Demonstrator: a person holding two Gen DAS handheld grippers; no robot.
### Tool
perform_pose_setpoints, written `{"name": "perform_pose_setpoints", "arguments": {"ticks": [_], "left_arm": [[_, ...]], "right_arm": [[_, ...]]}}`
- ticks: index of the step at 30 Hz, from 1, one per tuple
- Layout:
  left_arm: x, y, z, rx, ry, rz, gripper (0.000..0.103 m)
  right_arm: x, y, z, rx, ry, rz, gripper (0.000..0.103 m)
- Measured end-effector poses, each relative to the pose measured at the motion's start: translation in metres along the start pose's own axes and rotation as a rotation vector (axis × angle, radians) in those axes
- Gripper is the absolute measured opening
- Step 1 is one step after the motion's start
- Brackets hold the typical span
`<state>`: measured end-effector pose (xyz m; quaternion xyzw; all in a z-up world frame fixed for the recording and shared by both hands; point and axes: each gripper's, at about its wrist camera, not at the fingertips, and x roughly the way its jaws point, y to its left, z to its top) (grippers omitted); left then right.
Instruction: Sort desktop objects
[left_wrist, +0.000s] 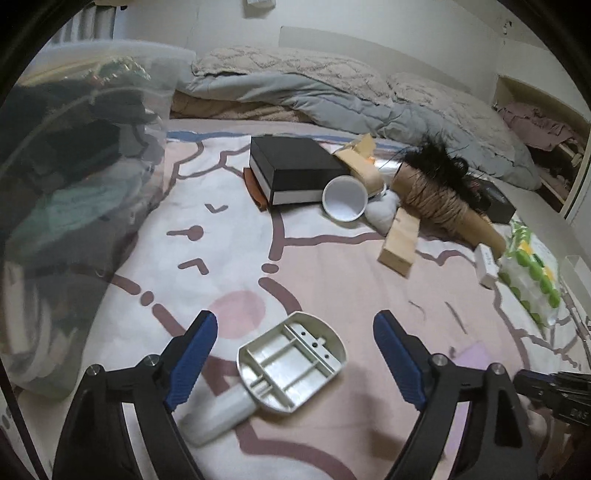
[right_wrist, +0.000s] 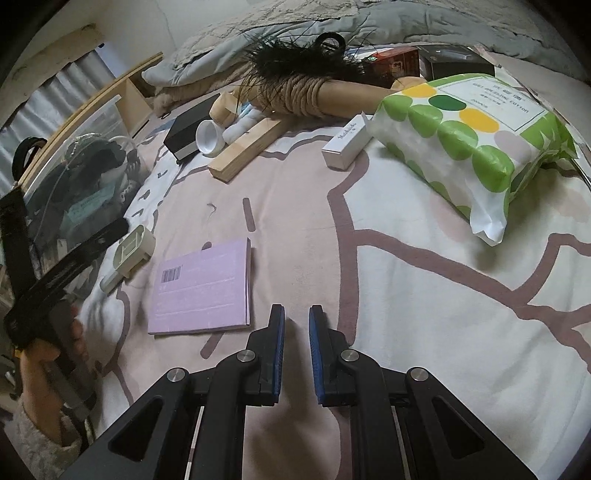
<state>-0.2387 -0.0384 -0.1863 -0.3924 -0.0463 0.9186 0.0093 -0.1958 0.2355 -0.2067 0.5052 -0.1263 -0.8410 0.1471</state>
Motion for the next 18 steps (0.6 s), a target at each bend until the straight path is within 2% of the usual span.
{"name": "perform_pose_setpoints", "arguments": {"ticks": [2, 3, 4, 8, 15, 17, 18], "left_arm": [[0.006, 0.001, 0.000, 0.003, 0.019, -0.004, 0.077], [0.010, 0.001, 0.000, 0.008, 0.036, -0.007, 0.066], [0.012, 0.000, 0.000, 0.015, 0.050, -0.008, 0.062], [0.007, -0.005, -0.007, 0.081, 0.064, -0.028, 0.062], [-0.023, -0.029, -0.028, 0.353, 0.103, -0.078, 0.062], [-0.033, -0.033, -0.035, 0.393, 0.100, -0.077, 0.062], [-0.038, -0.033, -0.038, 0.397, 0.095, -0.069, 0.067]], "right_arm": [[0.000, 0.001, 0.001, -0.002, -0.013, -0.001, 0.013], [-0.001, 0.003, 0.002, -0.011, -0.027, -0.004, 0.013], [-0.002, 0.005, 0.002, -0.023, -0.038, -0.007, 0.013], [-0.005, 0.017, 0.004, -0.082, -0.069, 0.017, 0.013], [-0.008, 0.029, 0.004, -0.128, -0.094, 0.038, 0.013], [-0.011, 0.031, 0.005, -0.124, -0.109, 0.076, 0.013], [-0.013, 0.034, 0.005, -0.124, -0.113, 0.115, 0.013]]}}
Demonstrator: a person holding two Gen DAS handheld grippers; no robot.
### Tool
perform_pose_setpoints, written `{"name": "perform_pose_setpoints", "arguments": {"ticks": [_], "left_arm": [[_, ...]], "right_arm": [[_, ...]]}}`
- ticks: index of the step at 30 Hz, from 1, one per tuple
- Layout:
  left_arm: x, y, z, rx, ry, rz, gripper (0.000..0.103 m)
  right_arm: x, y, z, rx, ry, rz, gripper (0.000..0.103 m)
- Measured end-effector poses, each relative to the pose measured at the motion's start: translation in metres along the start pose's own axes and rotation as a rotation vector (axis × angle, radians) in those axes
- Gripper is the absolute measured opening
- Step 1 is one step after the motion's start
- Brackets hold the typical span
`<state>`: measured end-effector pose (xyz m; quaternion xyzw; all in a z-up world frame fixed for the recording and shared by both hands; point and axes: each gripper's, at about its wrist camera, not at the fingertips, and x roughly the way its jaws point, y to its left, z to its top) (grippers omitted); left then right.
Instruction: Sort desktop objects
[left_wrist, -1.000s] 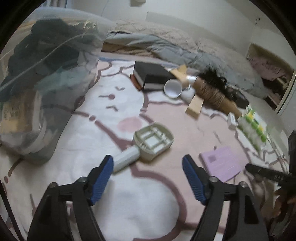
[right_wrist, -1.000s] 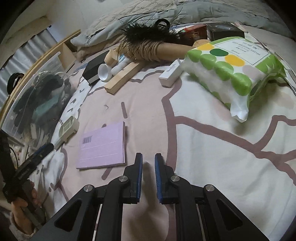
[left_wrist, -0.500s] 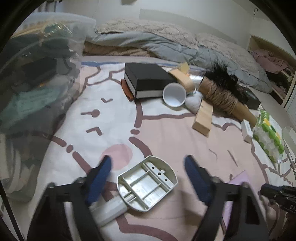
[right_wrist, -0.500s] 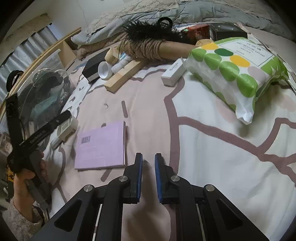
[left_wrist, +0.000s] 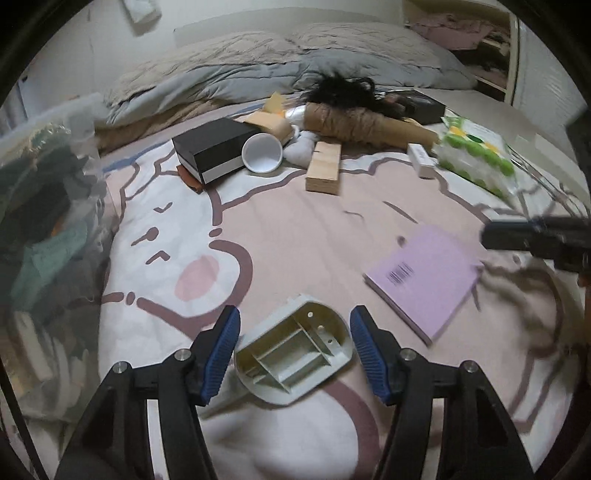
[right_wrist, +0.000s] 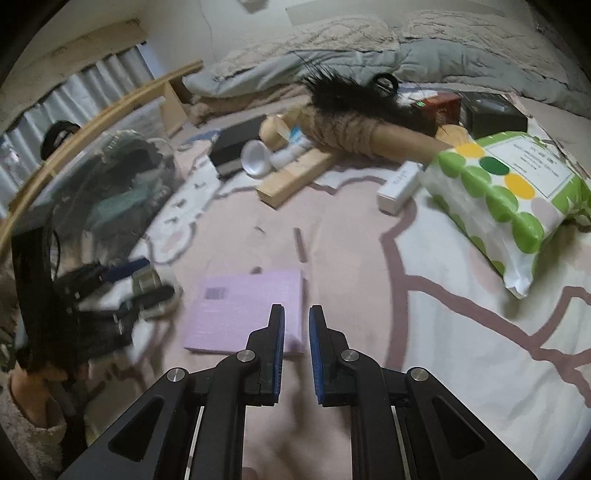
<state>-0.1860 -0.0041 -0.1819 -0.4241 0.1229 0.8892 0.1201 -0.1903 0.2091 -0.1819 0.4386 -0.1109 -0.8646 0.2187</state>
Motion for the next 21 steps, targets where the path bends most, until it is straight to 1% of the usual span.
{"name": "perform_pose_setpoints", "arguments": {"ticks": [1, 2, 4, 6, 9, 13, 14, 16, 18, 19, 20, 21], "left_arm": [[-0.001, 0.000, -0.002, -0.011, 0.011, 0.007, 0.077], [-0.001, 0.001, -0.004, -0.033, 0.028, 0.016, 0.080], [-0.001, 0.001, -0.010, -0.064, 0.049, 0.029, 0.081], [-0.001, 0.002, -0.014, -0.079, 0.064, 0.052, 0.081], [-0.004, 0.011, -0.015, -0.130, 0.060, 0.074, 0.081], [-0.017, 0.025, -0.022, -0.196, 0.046, 0.048, 0.081], [-0.019, 0.027, -0.024, -0.207, 0.048, 0.036, 0.081], [-0.021, 0.033, -0.030, -0.243, 0.070, -0.023, 0.081], [-0.019, 0.042, -0.036, -0.330, 0.096, -0.170, 0.081], [-0.017, 0.046, -0.038, -0.372, 0.102, -0.217, 0.081], [-0.015, 0.050, -0.038, -0.404, 0.100, -0.232, 0.081], [-0.014, 0.050, -0.036, -0.413, 0.096, -0.226, 0.081]], "right_arm": [[0.000, 0.003, 0.000, -0.002, 0.000, 0.023, 0.013], [0.000, 0.007, 0.000, -0.007, 0.001, 0.051, 0.013], [0.004, 0.018, -0.001, -0.016, 0.019, 0.127, 0.013], [0.009, 0.029, -0.004, -0.028, 0.050, 0.184, 0.013], [0.020, 0.049, -0.010, -0.064, 0.109, 0.235, 0.013], [0.037, 0.062, -0.016, -0.066, 0.181, 0.288, 0.013], [0.041, 0.063, -0.017, -0.065, 0.193, 0.289, 0.013], [0.048, 0.066, -0.018, -0.065, 0.211, 0.277, 0.013], [0.052, 0.067, -0.019, -0.065, 0.219, 0.244, 0.013], [0.054, 0.066, -0.018, -0.066, 0.218, 0.225, 0.013], [0.054, 0.064, -0.018, -0.065, 0.214, 0.209, 0.013], [0.053, 0.063, -0.018, -0.061, 0.209, 0.193, 0.013]]}}
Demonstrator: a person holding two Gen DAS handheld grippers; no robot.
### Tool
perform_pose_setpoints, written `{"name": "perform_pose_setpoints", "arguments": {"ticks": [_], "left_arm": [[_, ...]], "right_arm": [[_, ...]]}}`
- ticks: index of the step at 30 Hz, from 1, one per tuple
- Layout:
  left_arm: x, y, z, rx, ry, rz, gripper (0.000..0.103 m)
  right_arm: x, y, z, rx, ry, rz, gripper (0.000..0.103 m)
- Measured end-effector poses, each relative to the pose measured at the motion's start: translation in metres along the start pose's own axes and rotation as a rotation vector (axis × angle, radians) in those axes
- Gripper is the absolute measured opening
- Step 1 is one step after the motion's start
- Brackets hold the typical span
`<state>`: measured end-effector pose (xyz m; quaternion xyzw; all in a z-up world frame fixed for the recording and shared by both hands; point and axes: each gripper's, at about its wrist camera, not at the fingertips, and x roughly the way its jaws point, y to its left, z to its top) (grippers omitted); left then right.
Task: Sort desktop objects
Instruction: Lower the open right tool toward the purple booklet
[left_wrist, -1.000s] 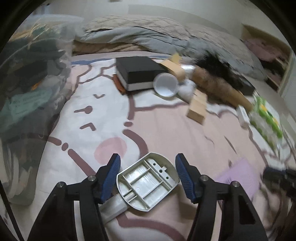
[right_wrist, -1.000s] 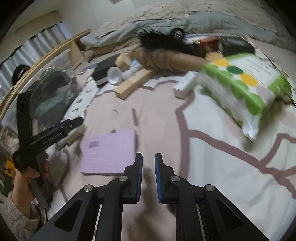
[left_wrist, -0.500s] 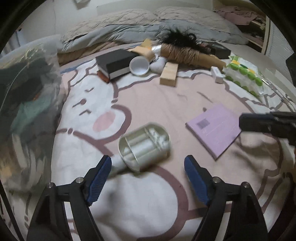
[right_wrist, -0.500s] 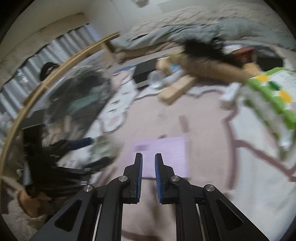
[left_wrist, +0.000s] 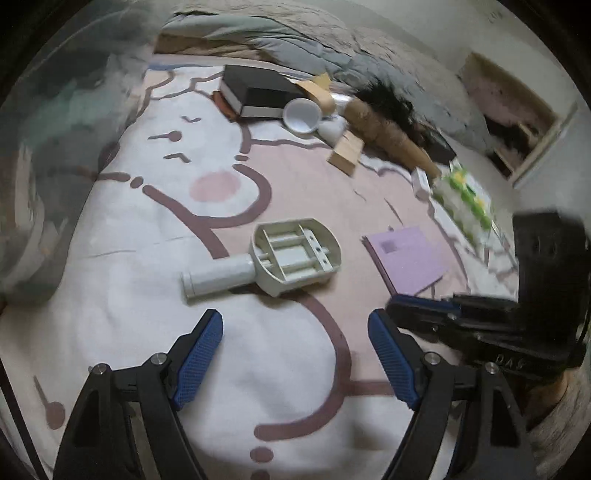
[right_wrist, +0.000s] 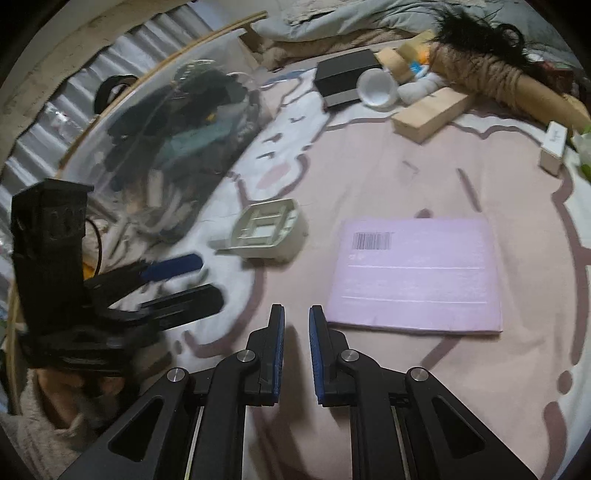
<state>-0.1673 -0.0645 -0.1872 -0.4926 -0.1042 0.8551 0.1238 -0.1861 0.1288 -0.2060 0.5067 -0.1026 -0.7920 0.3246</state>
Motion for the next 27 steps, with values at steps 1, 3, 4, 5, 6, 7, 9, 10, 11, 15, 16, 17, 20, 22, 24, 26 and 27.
{"name": "perform_pose_setpoints", "arguments": {"ticks": [1, 3, 4, 5, 6, 7, 9, 10, 11, 15, 16, 17, 20, 22, 24, 26, 27], "left_arm": [[0.001, 0.000, 0.002, -0.003, -0.010, 0.017, 0.081], [0.005, 0.002, 0.006, -0.011, -0.023, 0.057, 0.081], [0.006, 0.004, 0.008, -0.019, -0.028, 0.068, 0.081], [0.008, 0.006, 0.010, -0.033, -0.036, 0.080, 0.081], [0.009, 0.009, 0.012, -0.044, -0.043, 0.084, 0.081], [0.011, 0.012, 0.014, -0.055, -0.048, 0.085, 0.081], [0.014, 0.018, 0.020, -0.082, -0.062, 0.085, 0.082], [0.015, 0.021, 0.023, -0.091, -0.067, 0.082, 0.082], [0.018, 0.022, 0.027, -0.102, -0.077, 0.077, 0.082], [0.026, 0.027, 0.040, -0.149, -0.114, 0.027, 0.086], [0.028, 0.027, 0.041, -0.162, -0.116, 0.012, 0.086], [0.028, 0.027, 0.042, -0.168, -0.113, 0.003, 0.086], [0.026, 0.018, 0.038, -0.143, -0.105, 0.021, 0.086], [0.021, 0.009, 0.033, -0.097, -0.111, 0.069, 0.086], [0.017, -0.003, 0.026, -0.039, -0.127, 0.114, 0.086], [0.014, -0.016, 0.019, 0.019, -0.143, 0.145, 0.086], [0.013, -0.022, 0.015, 0.047, -0.150, 0.154, 0.086]], "right_arm": [[0.000, -0.002, 0.001, 0.000, -0.002, -0.017, 0.013], [-0.003, -0.005, 0.001, -0.010, -0.013, -0.064, 0.013], [-0.004, -0.008, 0.001, -0.007, -0.015, -0.060, 0.013], [-0.007, -0.011, 0.001, 0.008, -0.017, -0.042, 0.013], [-0.010, -0.013, 0.001, 0.016, -0.025, -0.030, 0.013], [-0.013, -0.014, 0.002, 0.019, -0.033, -0.022, 0.013], [-0.025, -0.018, 0.002, 0.026, -0.070, -0.010, 0.013], [-0.033, -0.021, 0.003, 0.037, -0.098, -0.008, 0.013], [-0.038, -0.024, 0.004, 0.045, -0.118, -0.009, 0.013], [-0.062, -0.045, 0.007, 0.108, -0.207, -0.042, 0.013], [-0.068, -0.053, 0.007, 0.131, -0.224, -0.050, 0.013], [-0.070, -0.056, 0.007, 0.144, -0.233, -0.057, 0.013], [-0.076, -0.071, 0.009, 0.191, -0.261, -0.104, 0.013], [-0.079, -0.078, 0.010, 0.211, -0.270, -0.142, 0.013], [-0.079, -0.081, 0.011, 0.220, -0.271, -0.174, 0.013], [-0.077, -0.083, 0.011, 0.224, -0.271, -0.180, 0.013], [-0.076, -0.082, 0.011, 0.223, -0.271, -0.186, 0.013]]}}
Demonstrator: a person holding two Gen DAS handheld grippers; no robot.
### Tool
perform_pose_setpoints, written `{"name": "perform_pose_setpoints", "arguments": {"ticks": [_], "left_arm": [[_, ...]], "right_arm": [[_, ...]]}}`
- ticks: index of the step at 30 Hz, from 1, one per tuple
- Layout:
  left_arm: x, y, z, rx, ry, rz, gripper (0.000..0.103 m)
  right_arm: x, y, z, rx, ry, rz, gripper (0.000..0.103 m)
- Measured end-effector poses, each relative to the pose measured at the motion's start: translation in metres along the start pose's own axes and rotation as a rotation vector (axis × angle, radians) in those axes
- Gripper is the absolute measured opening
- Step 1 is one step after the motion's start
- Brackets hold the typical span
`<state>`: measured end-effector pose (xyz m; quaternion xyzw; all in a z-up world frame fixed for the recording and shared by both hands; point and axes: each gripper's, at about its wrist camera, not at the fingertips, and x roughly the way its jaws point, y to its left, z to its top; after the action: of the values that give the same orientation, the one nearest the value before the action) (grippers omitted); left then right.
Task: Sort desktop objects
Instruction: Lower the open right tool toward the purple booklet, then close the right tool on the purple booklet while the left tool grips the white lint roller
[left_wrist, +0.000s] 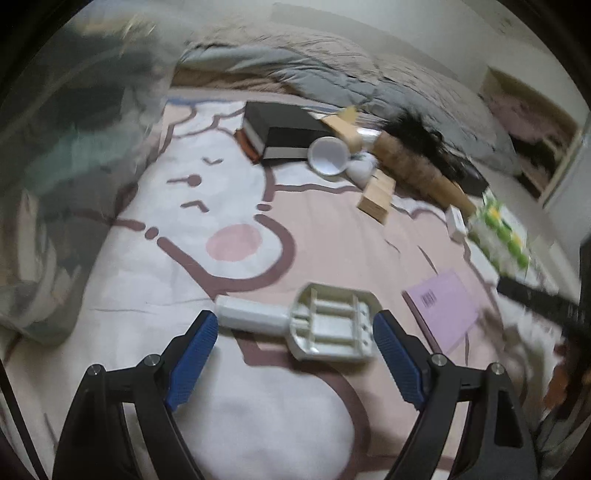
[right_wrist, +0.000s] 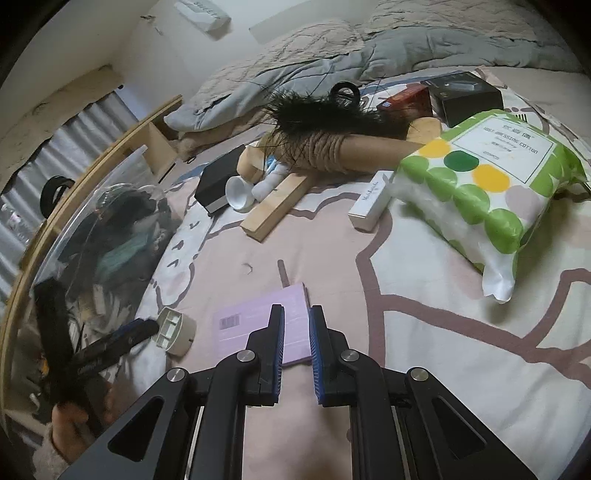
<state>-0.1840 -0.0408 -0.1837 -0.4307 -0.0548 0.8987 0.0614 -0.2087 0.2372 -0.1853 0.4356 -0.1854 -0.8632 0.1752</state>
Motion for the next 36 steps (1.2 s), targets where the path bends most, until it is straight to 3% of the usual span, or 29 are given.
{"name": "perform_pose_setpoints", "arguments": {"ticks": [4, 8, 19, 24, 26, 27, 28, 36], "left_arm": [[0.001, -0.029, -0.009, 0.138, -0.003, 0.006, 0.086], [0.019, -0.047, -0.013, 0.238, 0.033, 0.069, 0.086], [0.016, 0.014, -0.011, 0.005, 0.092, 0.195, 0.087], [-0.001, 0.026, -0.011, -0.046, 0.062, 0.125, 0.087], [-0.004, 0.023, -0.008, -0.048, 0.039, 0.093, 0.087], [-0.004, 0.021, -0.006, -0.047, 0.031, 0.078, 0.087], [-0.003, 0.018, -0.005, -0.045, 0.027, 0.068, 0.087], [0.019, -0.002, 0.005, 0.023, 0.018, 0.119, 0.087]], "right_arm": [[0.002, 0.000, -0.001, -0.011, 0.009, -0.005, 0.013], [0.006, 0.000, -0.002, -0.013, 0.022, -0.013, 0.013], [0.003, -0.004, 0.000, -0.031, -0.003, -0.052, 0.013], [0.006, -0.004, 0.002, -0.036, -0.002, -0.063, 0.014], [0.008, -0.004, 0.003, -0.039, 0.000, -0.072, 0.041], [0.009, -0.004, 0.003, -0.037, 0.001, -0.077, 0.087], [0.008, -0.003, 0.003, -0.038, -0.007, -0.078, 0.103], [0.013, 0.010, 0.000, -0.105, -0.006, -0.097, 0.103]]}}
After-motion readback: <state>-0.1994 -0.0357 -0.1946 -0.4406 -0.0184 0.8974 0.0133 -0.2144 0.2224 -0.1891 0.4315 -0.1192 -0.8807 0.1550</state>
